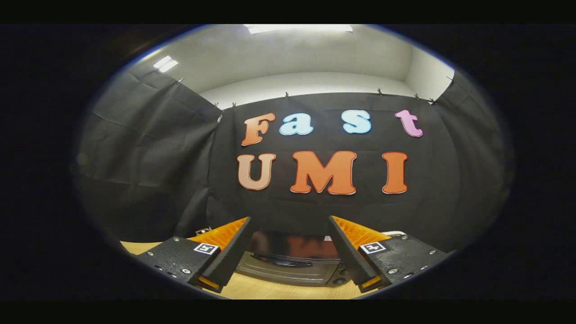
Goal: Open the toaster oven, put the food inside, and close the toaster oven door.
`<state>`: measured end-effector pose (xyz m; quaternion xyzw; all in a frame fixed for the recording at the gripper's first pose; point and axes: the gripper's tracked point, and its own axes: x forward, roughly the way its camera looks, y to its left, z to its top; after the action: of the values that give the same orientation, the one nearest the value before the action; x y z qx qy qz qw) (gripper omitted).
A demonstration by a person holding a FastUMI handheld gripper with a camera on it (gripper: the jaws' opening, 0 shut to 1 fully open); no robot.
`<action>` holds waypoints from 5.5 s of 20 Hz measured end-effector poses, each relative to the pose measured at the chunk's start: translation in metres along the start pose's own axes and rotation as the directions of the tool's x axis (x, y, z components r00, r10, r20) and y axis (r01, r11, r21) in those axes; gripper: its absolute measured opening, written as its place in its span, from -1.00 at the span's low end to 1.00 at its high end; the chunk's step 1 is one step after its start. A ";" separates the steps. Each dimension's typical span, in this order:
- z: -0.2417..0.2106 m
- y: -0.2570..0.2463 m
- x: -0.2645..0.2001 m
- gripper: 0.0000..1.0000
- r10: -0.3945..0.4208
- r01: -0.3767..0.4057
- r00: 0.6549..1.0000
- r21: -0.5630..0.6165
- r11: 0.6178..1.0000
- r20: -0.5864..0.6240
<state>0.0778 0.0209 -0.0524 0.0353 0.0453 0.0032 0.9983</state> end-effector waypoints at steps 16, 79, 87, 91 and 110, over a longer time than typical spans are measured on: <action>-0.149 -0.005 0.095 0.98 -0.054 0.060 0.973 0.022 0.998 -0.223; -0.288 0.037 -0.108 0.03 0.172 -0.018 0.807 0.268 0.963 -0.564; -0.247 0.055 -0.157 0.89 0.219 -0.078 0.832 0.284 0.956 -0.510; -0.248 0.076 -0.188 0.91 0.264 -0.113 0.805 0.300 0.947 -0.531; -0.296 0.096 -0.216 0.07 0.278 -0.169 0.678 0.223 0.960 -0.681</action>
<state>-0.1648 0.1354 -0.3199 0.1073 0.4189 0.1353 0.8915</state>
